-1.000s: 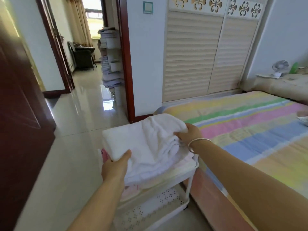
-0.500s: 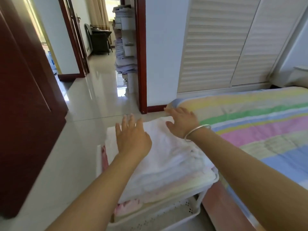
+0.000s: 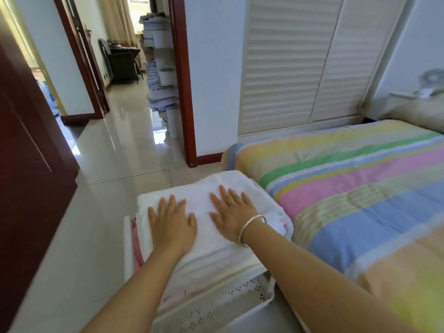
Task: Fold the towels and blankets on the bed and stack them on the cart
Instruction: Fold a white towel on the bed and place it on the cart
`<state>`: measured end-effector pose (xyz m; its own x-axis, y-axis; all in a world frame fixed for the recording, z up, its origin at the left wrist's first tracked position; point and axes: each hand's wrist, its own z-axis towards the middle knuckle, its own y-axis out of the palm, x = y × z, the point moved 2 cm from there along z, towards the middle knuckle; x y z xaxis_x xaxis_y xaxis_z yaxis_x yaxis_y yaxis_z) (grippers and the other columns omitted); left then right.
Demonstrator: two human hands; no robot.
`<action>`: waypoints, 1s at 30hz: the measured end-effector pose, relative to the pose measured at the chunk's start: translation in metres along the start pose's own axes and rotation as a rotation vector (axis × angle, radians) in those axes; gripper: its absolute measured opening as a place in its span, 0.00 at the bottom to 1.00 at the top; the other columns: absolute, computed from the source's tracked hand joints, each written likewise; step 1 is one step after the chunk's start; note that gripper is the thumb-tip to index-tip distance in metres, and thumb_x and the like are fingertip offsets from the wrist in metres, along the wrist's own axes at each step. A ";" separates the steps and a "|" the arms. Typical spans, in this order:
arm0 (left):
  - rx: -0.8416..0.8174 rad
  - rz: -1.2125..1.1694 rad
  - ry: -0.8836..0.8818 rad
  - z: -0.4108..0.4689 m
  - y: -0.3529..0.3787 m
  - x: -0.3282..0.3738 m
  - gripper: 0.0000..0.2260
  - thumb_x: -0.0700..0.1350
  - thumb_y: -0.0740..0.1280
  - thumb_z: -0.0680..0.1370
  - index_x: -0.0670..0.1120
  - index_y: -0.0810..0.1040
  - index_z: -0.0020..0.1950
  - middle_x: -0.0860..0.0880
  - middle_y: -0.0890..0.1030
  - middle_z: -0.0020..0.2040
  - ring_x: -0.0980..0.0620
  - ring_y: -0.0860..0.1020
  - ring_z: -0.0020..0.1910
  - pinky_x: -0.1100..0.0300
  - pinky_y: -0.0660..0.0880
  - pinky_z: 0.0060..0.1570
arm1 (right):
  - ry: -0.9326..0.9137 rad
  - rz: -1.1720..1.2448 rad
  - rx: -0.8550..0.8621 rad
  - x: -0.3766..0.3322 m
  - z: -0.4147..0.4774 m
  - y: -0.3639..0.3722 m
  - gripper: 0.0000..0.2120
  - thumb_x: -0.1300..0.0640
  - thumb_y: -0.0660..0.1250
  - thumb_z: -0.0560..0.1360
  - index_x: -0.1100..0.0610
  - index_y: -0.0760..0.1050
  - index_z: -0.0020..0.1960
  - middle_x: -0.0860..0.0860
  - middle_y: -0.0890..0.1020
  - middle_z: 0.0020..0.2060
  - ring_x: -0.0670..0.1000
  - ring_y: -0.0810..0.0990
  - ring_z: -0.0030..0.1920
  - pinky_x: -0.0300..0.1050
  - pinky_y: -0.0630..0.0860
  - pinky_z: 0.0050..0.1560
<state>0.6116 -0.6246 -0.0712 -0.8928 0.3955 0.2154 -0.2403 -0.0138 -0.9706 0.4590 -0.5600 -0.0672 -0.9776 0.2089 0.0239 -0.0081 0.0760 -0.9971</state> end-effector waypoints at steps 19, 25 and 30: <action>-0.174 -0.579 1.033 -0.328 -0.075 0.382 0.19 0.43 0.58 0.79 0.51 0.74 0.69 0.48 0.78 0.66 0.50 0.71 0.68 0.56 0.53 0.75 | 1.043 -0.072 0.187 0.191 -0.566 -0.048 0.31 0.40 0.41 0.79 0.52 0.52 0.78 0.48 0.57 0.77 0.49 0.54 0.77 0.47 0.48 0.76; -0.240 -0.487 1.089 -0.396 -0.032 0.450 0.19 0.44 0.59 0.78 0.51 0.73 0.70 0.50 0.78 0.65 0.51 0.74 0.65 0.54 0.52 0.75 | 1.267 0.003 0.136 0.229 -0.676 -0.021 0.28 0.42 0.44 0.81 0.52 0.50 0.79 0.47 0.56 0.77 0.47 0.53 0.77 0.44 0.49 0.75; -0.283 -0.532 1.056 -0.428 0.015 0.519 0.19 0.43 0.62 0.76 0.49 0.75 0.68 0.48 0.79 0.63 0.46 0.75 0.63 0.55 0.65 0.66 | 1.286 0.192 0.172 0.303 -0.689 0.005 0.27 0.47 0.52 0.82 0.54 0.51 0.78 0.51 0.58 0.77 0.51 0.57 0.76 0.43 0.55 0.72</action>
<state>0.3073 -0.0268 -0.0202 0.0735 0.8456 0.5287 -0.2727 0.5270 -0.8049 0.3077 0.1755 -0.0146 -0.0684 0.9844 -0.1624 -0.0116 -0.1635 -0.9865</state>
